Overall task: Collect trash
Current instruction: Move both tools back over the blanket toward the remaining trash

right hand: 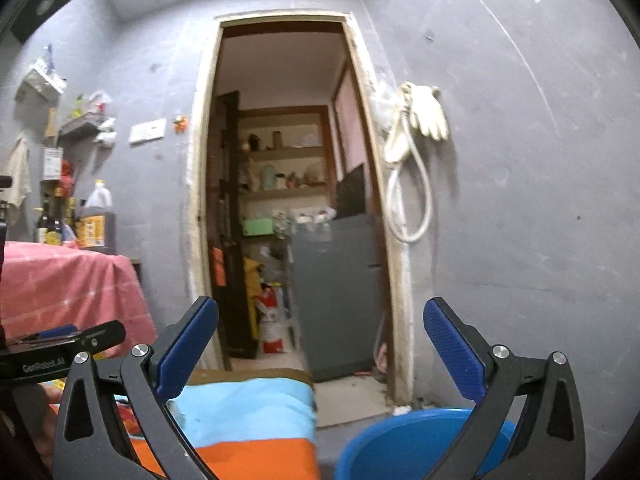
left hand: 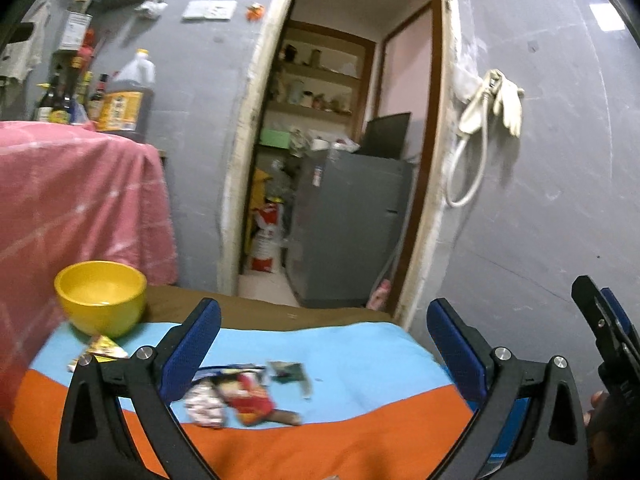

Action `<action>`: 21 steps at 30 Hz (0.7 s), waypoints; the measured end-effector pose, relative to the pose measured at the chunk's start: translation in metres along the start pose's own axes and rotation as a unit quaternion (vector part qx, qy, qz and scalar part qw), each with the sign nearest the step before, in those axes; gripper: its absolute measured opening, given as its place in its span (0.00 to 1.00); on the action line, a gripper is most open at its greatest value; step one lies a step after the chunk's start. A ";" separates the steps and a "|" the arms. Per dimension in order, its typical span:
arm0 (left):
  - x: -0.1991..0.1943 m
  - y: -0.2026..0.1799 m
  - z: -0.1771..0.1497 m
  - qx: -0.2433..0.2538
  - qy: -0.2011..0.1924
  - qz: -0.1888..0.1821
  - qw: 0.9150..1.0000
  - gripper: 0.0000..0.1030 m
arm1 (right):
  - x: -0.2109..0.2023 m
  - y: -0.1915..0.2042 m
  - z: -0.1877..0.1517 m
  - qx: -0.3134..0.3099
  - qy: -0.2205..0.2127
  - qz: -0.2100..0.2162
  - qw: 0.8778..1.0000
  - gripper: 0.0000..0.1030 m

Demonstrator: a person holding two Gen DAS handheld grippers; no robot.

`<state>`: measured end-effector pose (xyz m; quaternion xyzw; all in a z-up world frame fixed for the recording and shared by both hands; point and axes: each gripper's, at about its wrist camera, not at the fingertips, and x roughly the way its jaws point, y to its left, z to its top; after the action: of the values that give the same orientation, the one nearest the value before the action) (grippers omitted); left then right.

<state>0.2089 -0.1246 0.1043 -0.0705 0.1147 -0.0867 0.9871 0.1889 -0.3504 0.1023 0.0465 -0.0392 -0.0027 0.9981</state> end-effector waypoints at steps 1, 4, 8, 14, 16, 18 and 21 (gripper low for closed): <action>-0.004 0.007 0.000 0.000 -0.003 0.007 1.000 0.98 | 0.001 0.006 0.000 -0.001 -0.004 0.008 1.000 1.00; -0.016 0.021 -0.002 0.001 -0.009 0.024 1.000 0.98 | 0.002 0.024 -0.001 -0.002 -0.005 0.032 0.999 1.00; -0.031 0.047 -0.005 -0.006 -0.015 0.052 0.999 0.98 | 0.003 0.048 -0.004 -0.006 -0.004 0.062 0.998 1.00; -0.043 0.080 -0.012 -0.012 -0.018 0.086 0.996 0.98 | 0.005 0.082 -0.010 -0.022 -0.005 0.099 0.995 1.00; -0.047 0.091 -0.016 -0.010 -0.016 0.098 0.995 0.98 | 0.007 0.093 -0.013 -0.025 -0.001 0.112 0.993 1.00; -0.050 0.101 -0.019 -0.007 -0.014 0.106 0.994 0.98 | 0.010 0.102 -0.017 -0.030 0.007 0.123 0.992 1.00; -0.053 0.116 -0.025 -0.003 -0.009 0.119 0.993 0.98 | 0.017 0.117 -0.026 -0.036 0.027 0.142 0.989 1.00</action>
<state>0.1695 -0.0048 0.0731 -0.0598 0.1134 0.0321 0.9912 0.2084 -0.2313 0.0887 0.0046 -0.0186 0.1392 0.9901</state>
